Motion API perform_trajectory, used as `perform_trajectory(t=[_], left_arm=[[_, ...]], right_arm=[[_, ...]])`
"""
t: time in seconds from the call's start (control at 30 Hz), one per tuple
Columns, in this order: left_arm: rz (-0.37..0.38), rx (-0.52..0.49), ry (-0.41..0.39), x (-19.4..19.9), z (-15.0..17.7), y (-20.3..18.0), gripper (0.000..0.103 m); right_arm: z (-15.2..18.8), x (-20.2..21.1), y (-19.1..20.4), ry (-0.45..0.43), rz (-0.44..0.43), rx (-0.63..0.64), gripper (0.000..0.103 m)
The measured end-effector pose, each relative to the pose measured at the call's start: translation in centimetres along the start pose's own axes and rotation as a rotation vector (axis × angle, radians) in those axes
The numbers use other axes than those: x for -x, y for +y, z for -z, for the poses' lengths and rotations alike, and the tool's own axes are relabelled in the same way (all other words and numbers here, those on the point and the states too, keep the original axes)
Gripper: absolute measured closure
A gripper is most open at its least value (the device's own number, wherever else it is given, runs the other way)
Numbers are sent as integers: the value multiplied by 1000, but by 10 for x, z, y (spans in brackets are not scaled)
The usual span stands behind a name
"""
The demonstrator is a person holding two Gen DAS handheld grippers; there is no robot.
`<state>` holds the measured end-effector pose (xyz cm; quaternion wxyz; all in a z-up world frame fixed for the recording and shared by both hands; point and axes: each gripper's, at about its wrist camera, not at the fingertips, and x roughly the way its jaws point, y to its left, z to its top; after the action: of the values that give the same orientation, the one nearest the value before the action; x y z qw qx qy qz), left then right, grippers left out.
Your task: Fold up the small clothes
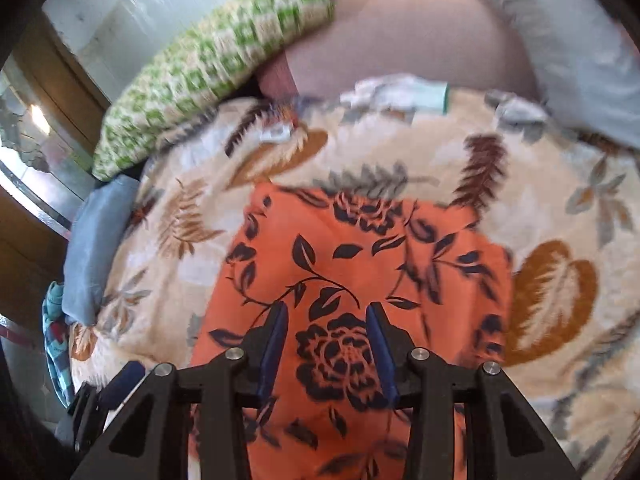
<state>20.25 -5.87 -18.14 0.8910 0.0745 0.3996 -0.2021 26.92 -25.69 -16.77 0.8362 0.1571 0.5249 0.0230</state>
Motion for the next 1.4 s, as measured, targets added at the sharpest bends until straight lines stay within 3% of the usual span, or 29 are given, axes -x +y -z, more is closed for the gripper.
perform_trajectory(t=[0.13,0.4,0.53,0.63,0.8,0.9,1.0,1.1,1.2,1.27,1.4], left_arm=[[-16,-34,98,-27,8,-4,37],[18,-27,120,-35,5,0,36],[64,53,85,-24,-2,20,36],[46,129,35,-13,-9,41,36],[30,213,-26,-9,-23,58,36],[44,214,-31,-15,-28,51,36],[18,146,17,-28,-25,32,36],[-9,91,76,-40,-16,19,36],[-1,104,118,-46,-6,23,35],[20,126,133,-48,-3,26,34],[21,144,114,-41,-4,28,34]], right_arm=[[0,-39,-10,64,14,-12,60],[-10,-46,-30,71,-39,-93,65],[-9,-21,-41,7,-127,-138,65],[1,8,-52,-50,-196,-161,65],[30,42,-55,-45,-242,-102,65],[50,51,-51,-19,-258,-70,65],[75,53,-51,22,-290,-61,65],[95,46,-54,73,-228,-30,65],[112,35,-66,97,-137,1,66],[117,25,-78,107,-131,-10,72],[102,28,-71,123,-120,-21,73]])
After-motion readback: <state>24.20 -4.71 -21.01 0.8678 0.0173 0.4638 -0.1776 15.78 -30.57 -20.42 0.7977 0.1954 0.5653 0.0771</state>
